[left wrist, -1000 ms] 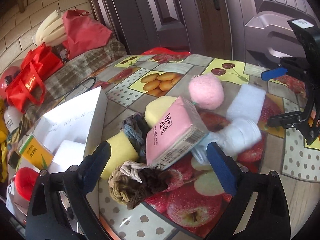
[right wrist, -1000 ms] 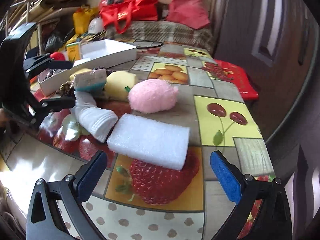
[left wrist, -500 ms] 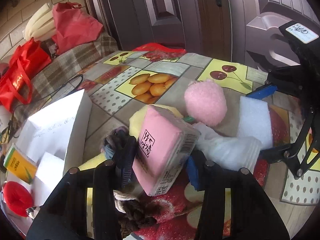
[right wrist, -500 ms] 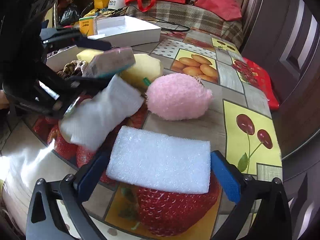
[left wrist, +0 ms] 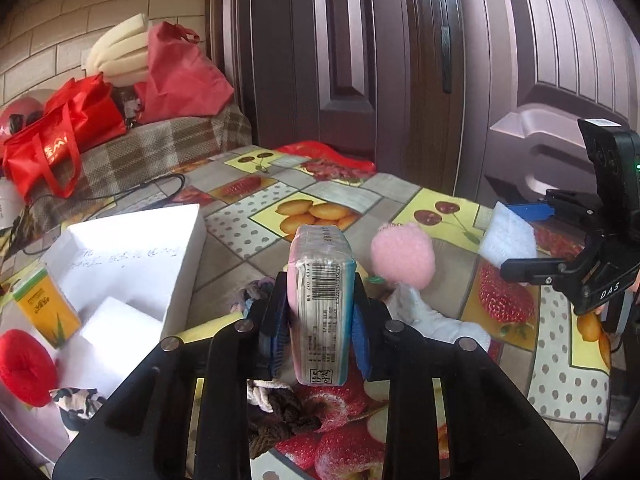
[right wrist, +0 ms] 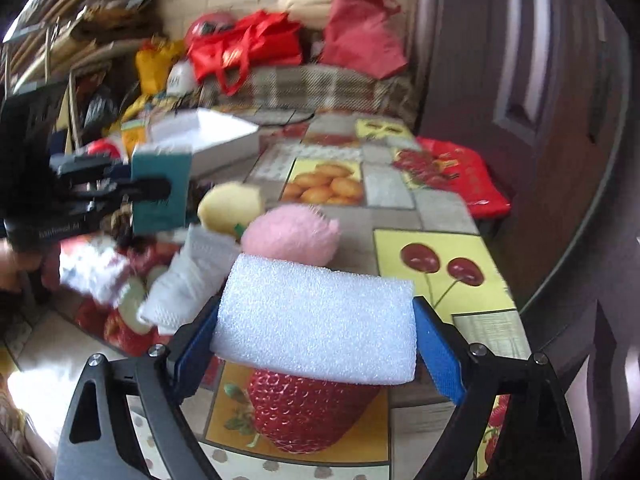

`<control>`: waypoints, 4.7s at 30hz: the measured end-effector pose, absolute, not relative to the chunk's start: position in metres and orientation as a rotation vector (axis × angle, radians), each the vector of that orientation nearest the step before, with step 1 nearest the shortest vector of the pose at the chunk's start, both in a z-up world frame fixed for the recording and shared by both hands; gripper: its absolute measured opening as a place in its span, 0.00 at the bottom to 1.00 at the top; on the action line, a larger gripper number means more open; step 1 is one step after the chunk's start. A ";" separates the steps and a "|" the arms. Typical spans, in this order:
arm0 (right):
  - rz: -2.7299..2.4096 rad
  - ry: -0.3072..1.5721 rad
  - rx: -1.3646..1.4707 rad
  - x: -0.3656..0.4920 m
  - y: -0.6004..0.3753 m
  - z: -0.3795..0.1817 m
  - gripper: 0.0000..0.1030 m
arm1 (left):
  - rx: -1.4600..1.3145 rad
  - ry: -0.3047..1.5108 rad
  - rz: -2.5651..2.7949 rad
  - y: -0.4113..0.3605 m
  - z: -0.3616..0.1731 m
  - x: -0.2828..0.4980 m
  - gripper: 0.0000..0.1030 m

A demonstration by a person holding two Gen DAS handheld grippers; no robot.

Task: Organize soft objects
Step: 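Grasp the pink-and-white tissue pack with the left tool while the right tool grasps a white foam sheet, then carry the tissue pack and foam sheet over the white box with both tools, then open both tools to drop the tissue pack and foam sheet into the box, then withdraw both open tools from the box toward the remaining items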

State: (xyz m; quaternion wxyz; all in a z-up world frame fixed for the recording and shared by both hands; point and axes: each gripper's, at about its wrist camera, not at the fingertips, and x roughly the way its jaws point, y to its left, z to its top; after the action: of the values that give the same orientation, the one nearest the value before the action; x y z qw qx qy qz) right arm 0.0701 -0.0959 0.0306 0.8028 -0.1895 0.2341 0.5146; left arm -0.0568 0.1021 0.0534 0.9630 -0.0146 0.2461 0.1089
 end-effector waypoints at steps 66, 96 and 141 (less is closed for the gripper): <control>1.245 0.496 -0.200 -0.044 0.145 0.033 0.88 | -0.291 0.425 0.644 0.276 0.048 -0.170 0.25; 1.145 0.550 -0.192 -0.026 0.183 0.031 0.90 | -0.262 0.384 0.889 0.298 0.048 -0.153 0.26; 1.203 0.252 -0.196 -0.055 0.034 0.047 1.00 | -0.204 0.241 0.785 0.204 0.058 -0.171 1.00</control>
State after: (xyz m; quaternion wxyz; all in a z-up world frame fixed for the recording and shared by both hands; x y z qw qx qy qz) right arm -0.0546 0.0341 0.0472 0.8126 -0.0916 0.1181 0.5634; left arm -0.1706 0.2043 0.0583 0.9119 -0.0992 0.1169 0.3807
